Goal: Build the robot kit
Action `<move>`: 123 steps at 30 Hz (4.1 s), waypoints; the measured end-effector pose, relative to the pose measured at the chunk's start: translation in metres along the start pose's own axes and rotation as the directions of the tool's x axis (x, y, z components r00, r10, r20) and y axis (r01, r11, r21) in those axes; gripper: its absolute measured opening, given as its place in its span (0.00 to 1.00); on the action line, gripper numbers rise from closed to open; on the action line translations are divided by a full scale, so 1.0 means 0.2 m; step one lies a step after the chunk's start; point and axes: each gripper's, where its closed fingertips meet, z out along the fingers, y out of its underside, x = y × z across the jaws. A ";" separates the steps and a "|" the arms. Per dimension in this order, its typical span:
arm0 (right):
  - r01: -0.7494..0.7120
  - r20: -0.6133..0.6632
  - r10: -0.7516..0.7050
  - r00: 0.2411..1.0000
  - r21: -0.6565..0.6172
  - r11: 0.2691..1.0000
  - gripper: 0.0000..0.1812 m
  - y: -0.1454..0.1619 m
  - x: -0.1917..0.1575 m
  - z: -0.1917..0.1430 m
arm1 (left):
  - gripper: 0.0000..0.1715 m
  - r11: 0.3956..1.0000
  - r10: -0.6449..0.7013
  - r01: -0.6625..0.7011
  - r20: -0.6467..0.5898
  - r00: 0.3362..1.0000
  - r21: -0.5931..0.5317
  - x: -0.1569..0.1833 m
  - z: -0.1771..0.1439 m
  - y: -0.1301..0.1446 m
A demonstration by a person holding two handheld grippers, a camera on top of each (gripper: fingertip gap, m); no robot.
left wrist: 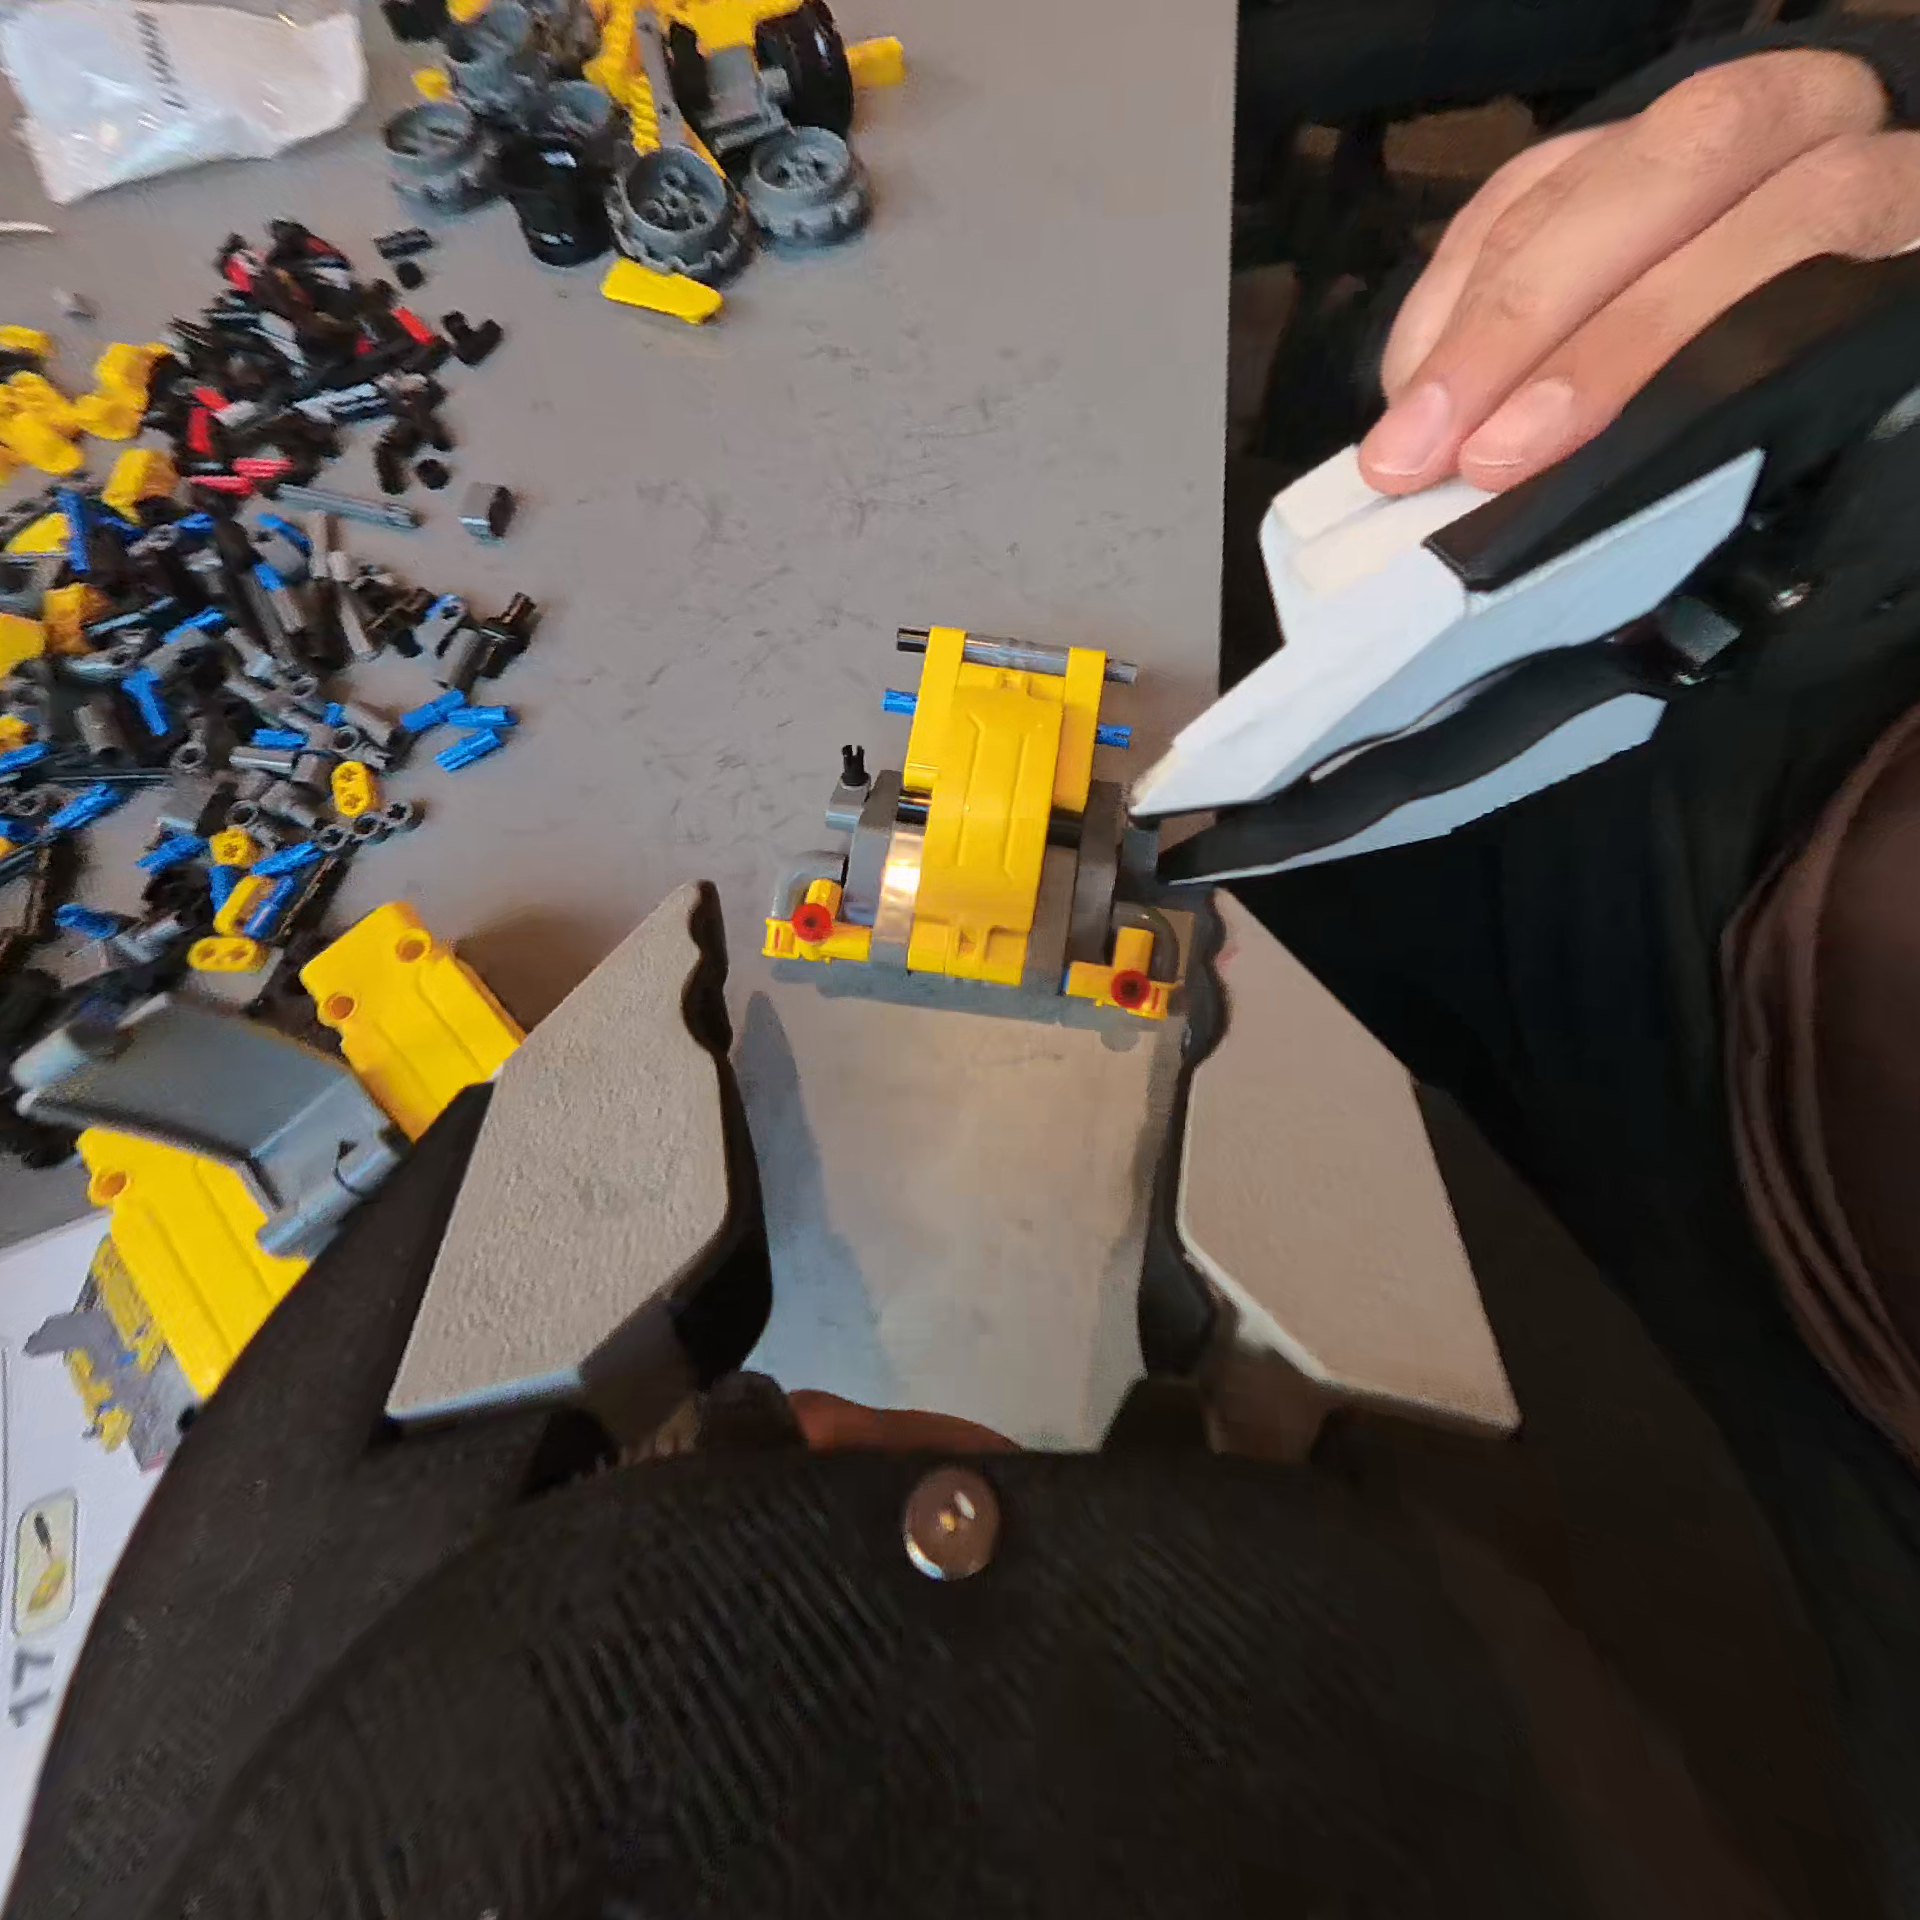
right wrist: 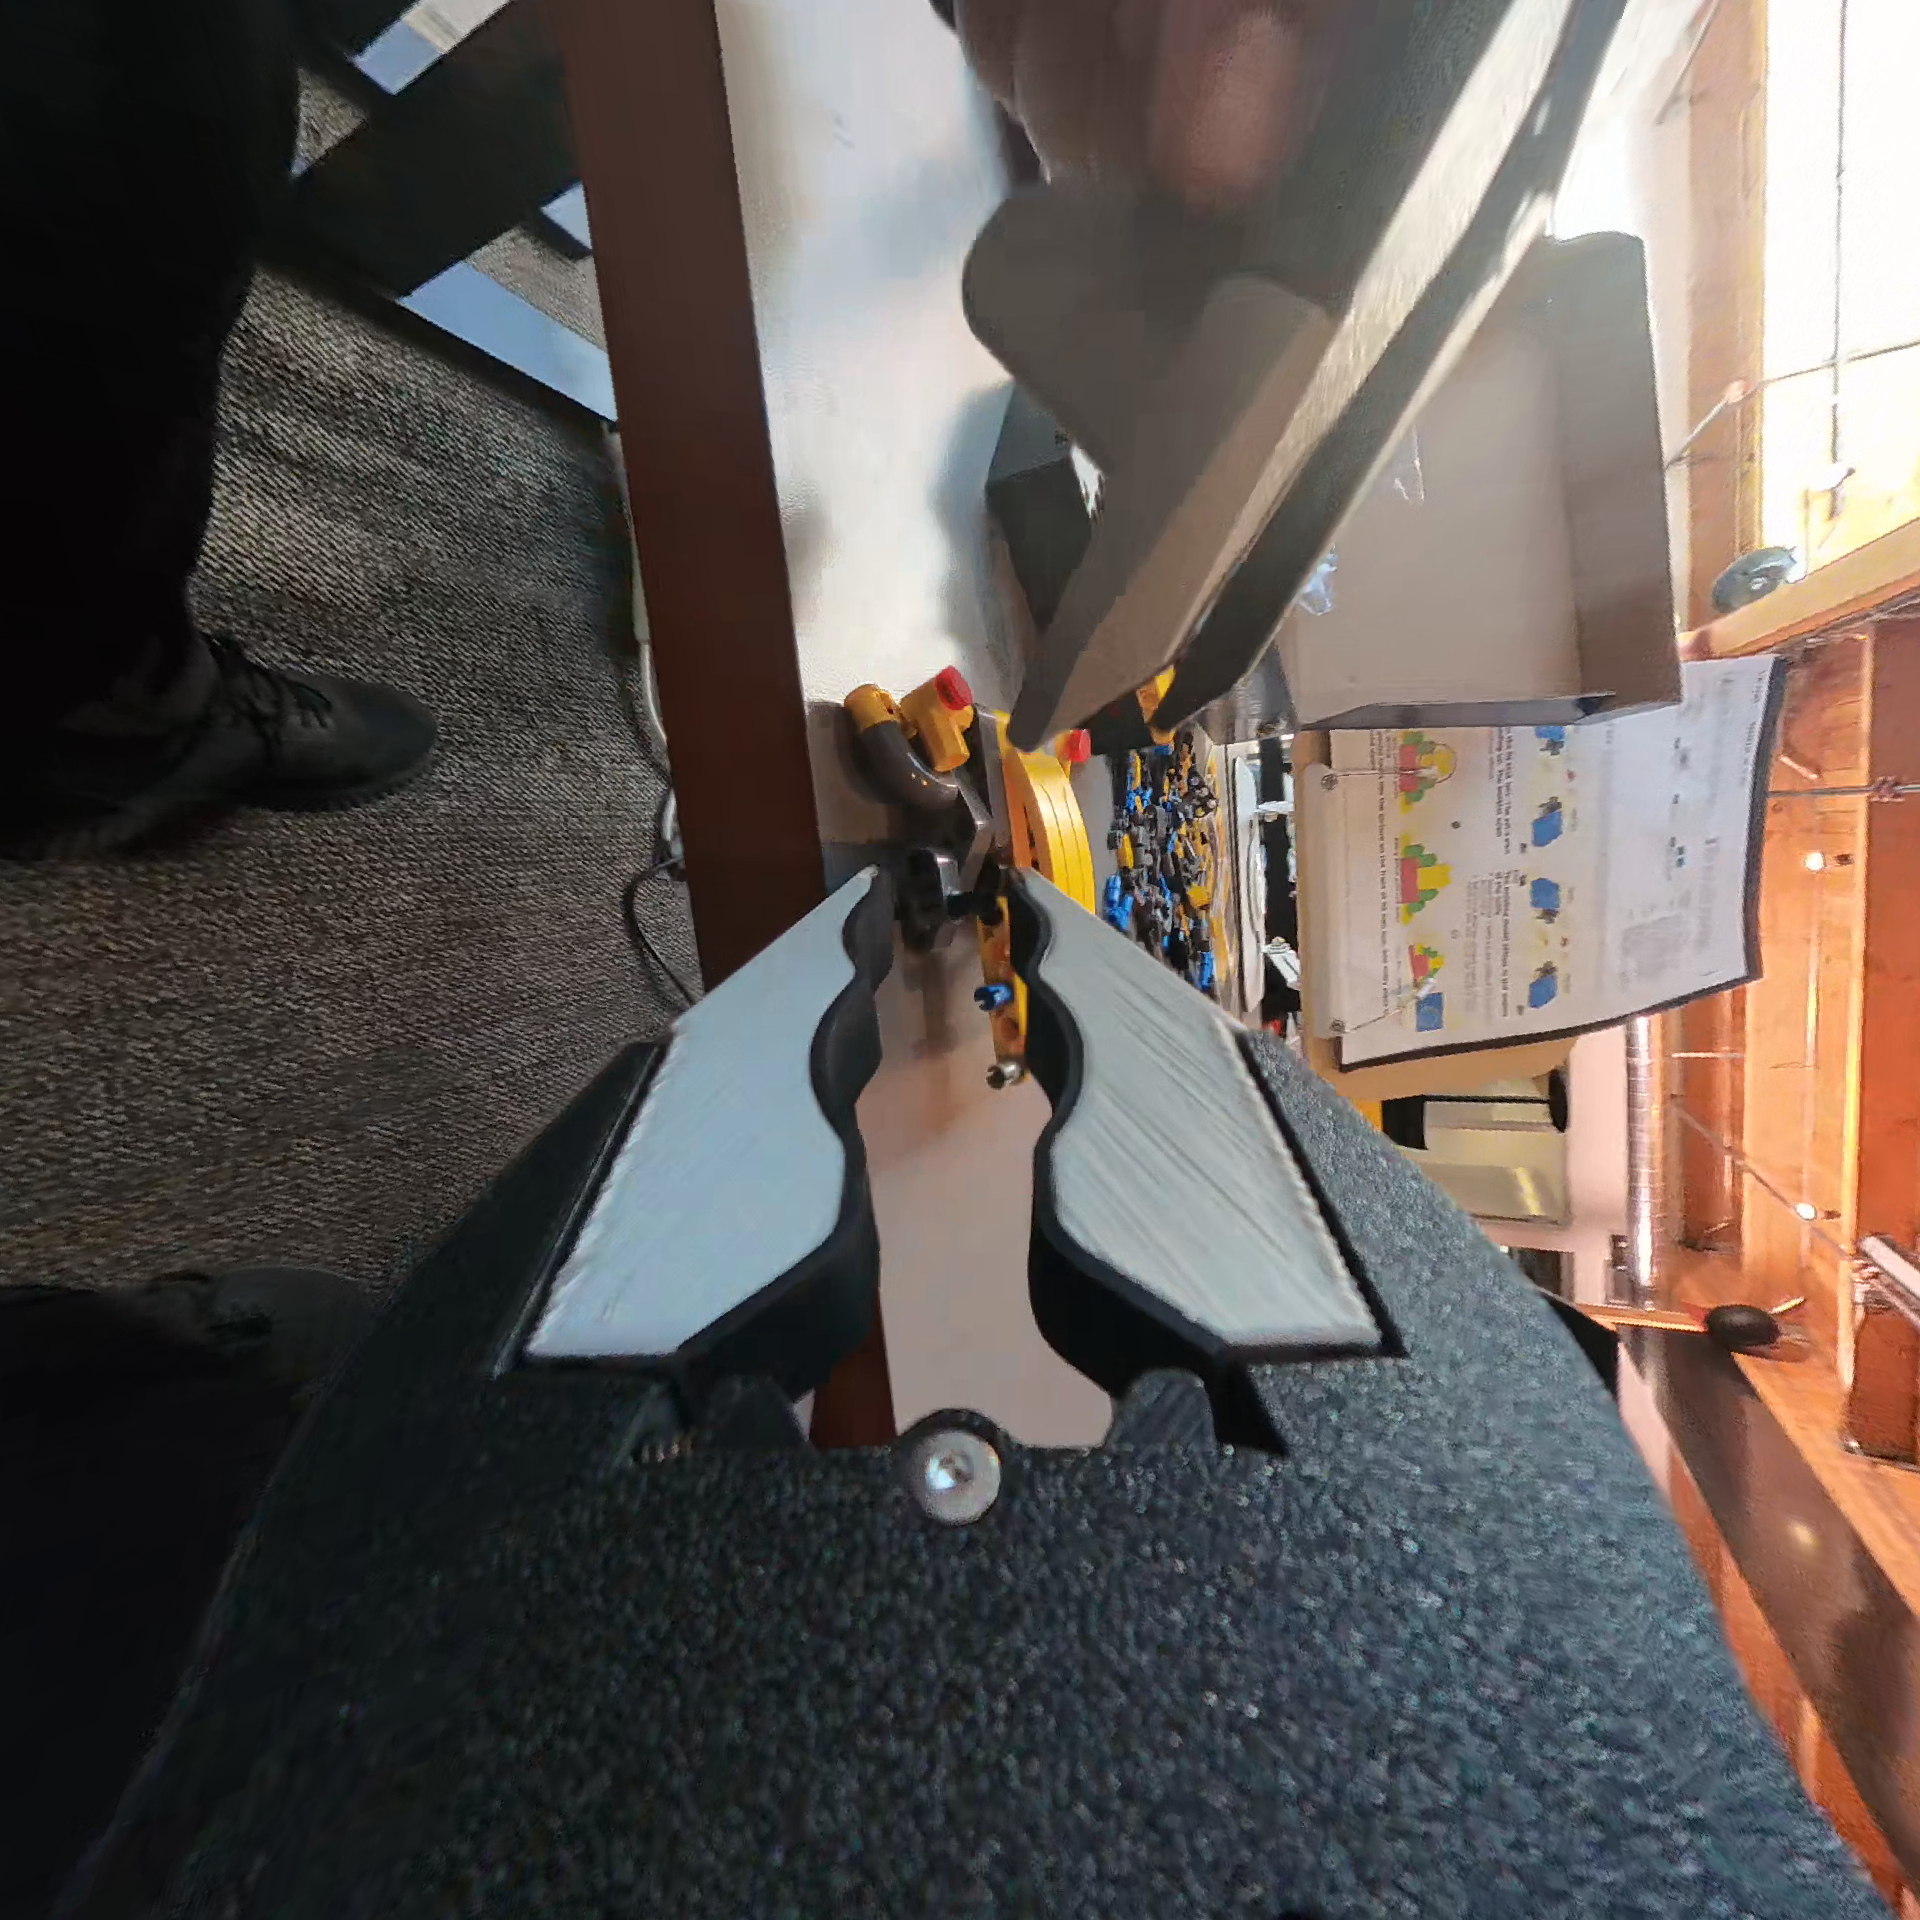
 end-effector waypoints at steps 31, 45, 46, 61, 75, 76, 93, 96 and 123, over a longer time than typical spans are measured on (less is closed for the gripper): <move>-0.505 0.191 0.489 0.851 0.047 0.862 0.08 0.17 0.03 0.02 | 0.31 0.961 -0.273 0.274 0.270 0.923 0.035 0.01 0.09 0.04; -0.196 0.101 0.188 0.977 0.079 0.977 0.08 0.17 0.02 -0.01 | 0.30 0.956 -0.292 0.288 0.251 0.923 0.050 0.04 0.10 0.03; -0.156 0.093 0.148 0.985 0.077 0.985 0.06 0.16 0.01 -0.01 | 0.30 0.957 -0.289 0.287 0.244 0.925 0.047 0.05 0.10 0.03; 0.246 -0.067 -0.247 0.967 -0.026 0.969 0.03 0.18 0.03 0.00 | 0.30 0.953 -0.297 0.302 0.221 0.929 0.016 0.06 0.09 0.04; 0.141 0.019 -0.142 0.990 0.025 0.990 0.14 0.32 0.06 -0.13 | 0.31 0.942 -0.336 0.332 0.164 0.928 0.049 0.15 -0.01 0.09; 0.132 0.018 -0.133 0.991 0.033 0.991 0.17 0.33 0.07 -0.13 | 0.31 0.939 -0.343 0.337 0.153 0.927 0.066 0.15 -0.01 0.09; -0.661 0.277 0.637 0.719 -0.010 0.751 0.10 0.55 0.15 -0.20 | 0.30 0.943 -0.331 0.320 0.158 0.930 0.089 0.21 0.03 0.09; -0.822 0.379 0.754 0.536 0.030 0.569 0.11 0.47 0.20 -0.22 | 0.30 0.924 -0.364 0.322 0.210 0.907 0.207 0.25 -0.06 0.10; -0.847 0.289 0.828 0.481 -0.092 0.524 0.32 0.39 0.14 0.01 | 0.28 0.998 0.021 -0.029 0.133 0.991 0.063 0.67 0.16 0.30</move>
